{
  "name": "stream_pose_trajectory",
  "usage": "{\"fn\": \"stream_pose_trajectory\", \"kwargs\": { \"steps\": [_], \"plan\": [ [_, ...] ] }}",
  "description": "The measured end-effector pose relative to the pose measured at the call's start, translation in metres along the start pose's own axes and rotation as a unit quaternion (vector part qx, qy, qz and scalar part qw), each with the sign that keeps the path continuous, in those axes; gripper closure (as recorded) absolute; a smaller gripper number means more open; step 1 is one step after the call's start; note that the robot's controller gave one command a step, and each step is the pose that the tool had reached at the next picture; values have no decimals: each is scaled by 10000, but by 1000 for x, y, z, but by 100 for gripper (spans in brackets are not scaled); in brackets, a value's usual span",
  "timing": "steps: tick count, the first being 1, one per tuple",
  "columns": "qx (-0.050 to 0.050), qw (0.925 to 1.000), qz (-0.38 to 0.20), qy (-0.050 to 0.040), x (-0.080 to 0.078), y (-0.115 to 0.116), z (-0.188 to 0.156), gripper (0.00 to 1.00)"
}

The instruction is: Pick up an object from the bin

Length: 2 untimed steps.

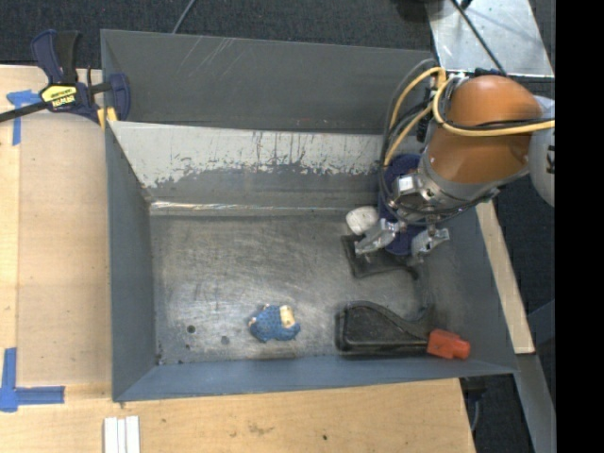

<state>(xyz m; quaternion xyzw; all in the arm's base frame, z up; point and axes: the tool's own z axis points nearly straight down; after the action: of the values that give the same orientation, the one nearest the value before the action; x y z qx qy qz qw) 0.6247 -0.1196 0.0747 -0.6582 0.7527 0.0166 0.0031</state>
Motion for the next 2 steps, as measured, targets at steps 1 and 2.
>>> {"fn": "stream_pose_trajectory", "kwargs": {
  "steps": [1, 2],
  "plan": [
    [126, 9999, 12, 86, 12, -5, -2, 100],
    [146, 9997, -135, 129, 12, 0, -115, 100]
  ]
}}
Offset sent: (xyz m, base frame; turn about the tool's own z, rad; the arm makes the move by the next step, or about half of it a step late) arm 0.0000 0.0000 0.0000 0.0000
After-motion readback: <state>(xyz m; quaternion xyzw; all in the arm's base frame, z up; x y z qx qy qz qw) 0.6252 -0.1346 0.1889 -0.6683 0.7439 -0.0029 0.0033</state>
